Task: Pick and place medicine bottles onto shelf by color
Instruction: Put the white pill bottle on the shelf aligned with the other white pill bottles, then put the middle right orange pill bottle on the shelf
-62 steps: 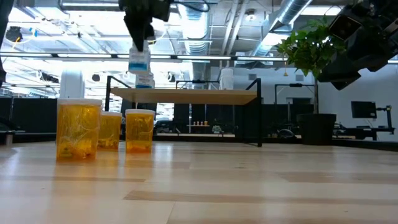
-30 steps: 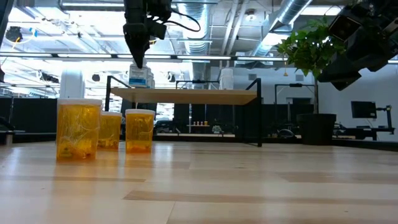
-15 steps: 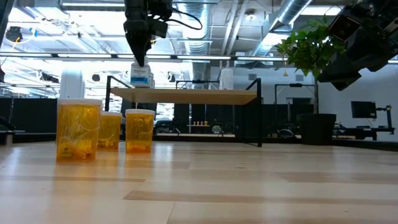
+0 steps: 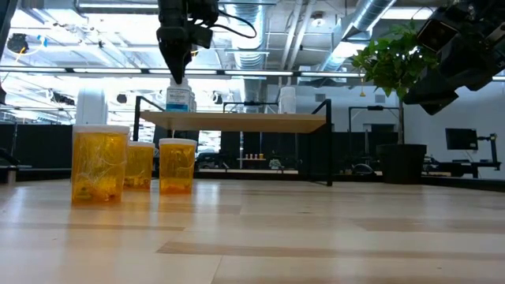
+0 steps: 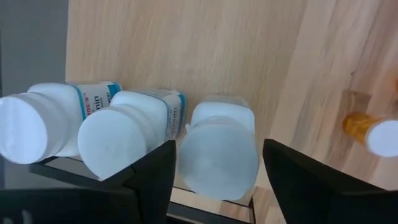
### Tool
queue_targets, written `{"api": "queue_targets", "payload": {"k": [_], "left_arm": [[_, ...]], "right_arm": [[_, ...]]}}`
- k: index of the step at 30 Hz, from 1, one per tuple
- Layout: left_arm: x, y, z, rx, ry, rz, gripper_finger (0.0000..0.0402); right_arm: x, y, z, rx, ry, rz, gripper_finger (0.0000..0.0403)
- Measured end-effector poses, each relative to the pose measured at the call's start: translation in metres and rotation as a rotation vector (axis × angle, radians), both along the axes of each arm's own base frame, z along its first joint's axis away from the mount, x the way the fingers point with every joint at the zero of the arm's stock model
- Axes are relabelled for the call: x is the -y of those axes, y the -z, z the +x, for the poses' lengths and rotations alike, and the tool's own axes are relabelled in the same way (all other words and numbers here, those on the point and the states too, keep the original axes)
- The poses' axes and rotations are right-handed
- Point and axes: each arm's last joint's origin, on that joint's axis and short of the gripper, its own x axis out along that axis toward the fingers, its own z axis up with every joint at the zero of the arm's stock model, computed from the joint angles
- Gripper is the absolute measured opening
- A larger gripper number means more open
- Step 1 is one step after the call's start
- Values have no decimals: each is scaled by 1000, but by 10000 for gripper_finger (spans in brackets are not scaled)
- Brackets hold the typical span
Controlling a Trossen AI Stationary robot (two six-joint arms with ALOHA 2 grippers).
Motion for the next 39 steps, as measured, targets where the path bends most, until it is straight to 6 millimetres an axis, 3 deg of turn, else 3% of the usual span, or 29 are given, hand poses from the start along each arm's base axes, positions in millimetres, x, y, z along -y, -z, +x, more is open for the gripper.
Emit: {"api": "queue_targets", "payload": {"k": [7,14,22,30,39], "left_arm": [[3,-11,1,16,8,30,228],[16,-38,4,90,3,52,229],[67,-51,16,198,57,-254,229],[128,-38,39,159,156,-291,229],[183,22,64,108,215,-163,229]], "right_arm": [[0,0,0,0,-1,-2,127],[0,0,0,-3,-1,-3,127],[0,0,0,-3,-1,-2,127],[0,0,0,-1,-1,-1,127],[0,0,0,0,0,0,127]]}}
